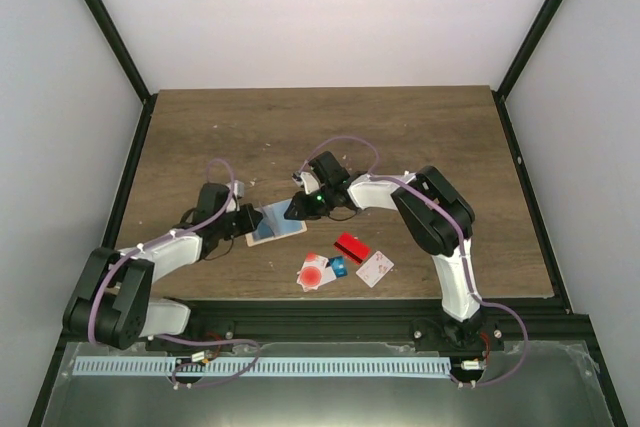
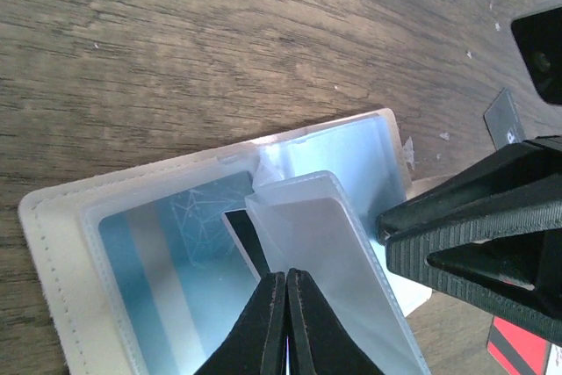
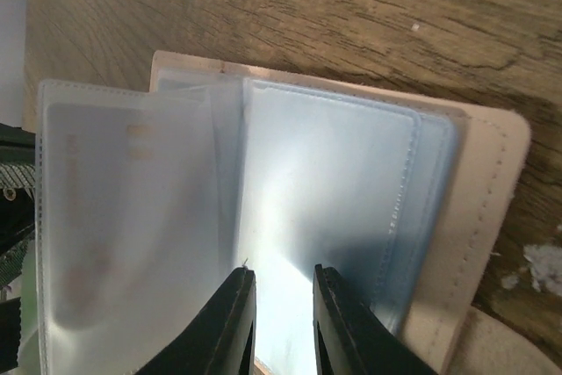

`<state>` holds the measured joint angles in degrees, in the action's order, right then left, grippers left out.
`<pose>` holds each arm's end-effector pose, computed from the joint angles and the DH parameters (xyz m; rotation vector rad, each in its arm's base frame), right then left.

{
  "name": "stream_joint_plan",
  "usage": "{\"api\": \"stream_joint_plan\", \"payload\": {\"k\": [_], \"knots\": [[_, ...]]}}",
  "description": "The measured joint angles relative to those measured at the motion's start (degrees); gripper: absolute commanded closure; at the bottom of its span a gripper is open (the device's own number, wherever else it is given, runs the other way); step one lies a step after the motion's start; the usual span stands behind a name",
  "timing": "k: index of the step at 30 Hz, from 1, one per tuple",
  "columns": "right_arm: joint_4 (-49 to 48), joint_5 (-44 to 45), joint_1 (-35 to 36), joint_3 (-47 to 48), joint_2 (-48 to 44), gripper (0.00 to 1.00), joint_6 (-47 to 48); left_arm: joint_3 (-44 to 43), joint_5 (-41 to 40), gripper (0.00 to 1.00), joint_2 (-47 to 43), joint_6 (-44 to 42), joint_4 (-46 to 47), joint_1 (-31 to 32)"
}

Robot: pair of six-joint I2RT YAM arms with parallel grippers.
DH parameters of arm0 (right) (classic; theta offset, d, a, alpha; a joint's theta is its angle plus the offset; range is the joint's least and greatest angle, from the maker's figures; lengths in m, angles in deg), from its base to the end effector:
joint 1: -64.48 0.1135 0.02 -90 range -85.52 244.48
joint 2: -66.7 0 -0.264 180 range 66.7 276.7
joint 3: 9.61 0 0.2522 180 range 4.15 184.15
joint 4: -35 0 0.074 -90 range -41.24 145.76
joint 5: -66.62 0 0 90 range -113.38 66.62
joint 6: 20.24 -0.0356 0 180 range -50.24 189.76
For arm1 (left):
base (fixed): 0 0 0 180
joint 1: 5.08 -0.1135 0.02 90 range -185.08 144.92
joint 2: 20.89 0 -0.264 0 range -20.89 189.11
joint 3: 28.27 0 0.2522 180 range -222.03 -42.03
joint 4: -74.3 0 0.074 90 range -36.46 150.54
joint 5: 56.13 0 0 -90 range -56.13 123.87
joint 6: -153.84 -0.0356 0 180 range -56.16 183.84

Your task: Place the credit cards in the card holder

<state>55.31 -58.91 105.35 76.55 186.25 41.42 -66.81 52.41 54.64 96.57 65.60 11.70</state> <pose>0.3054 0.2916 0.1214 -0.5781 2.6602 1.2180 0.2177 -0.0775 0.1403 -0.1791 2.4553 -0.7829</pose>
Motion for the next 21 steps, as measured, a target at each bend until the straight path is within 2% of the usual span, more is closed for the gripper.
{"api": "stream_joint_plan", "payload": {"k": [12, 16, 21], "knots": [[-0.1, 0.0, 0.0, 0.2, 0.1, 0.79, 0.0, 2.9, -0.9, 0.96, -5.5, 0.2, -0.5, -0.7], [-2.4, 0.2, 0.3, -3.6, -2.6, 0.69, 0.3, 3.9, -1.6, 0.96, -5.5, 0.0, -0.6, -0.7], [-4.7, 2.2, 1.5, -12.7, -12.0, 0.58, 2.1, 4.3, -1.6, 0.96, -5.3, -0.1, -0.7, -0.7]]}}
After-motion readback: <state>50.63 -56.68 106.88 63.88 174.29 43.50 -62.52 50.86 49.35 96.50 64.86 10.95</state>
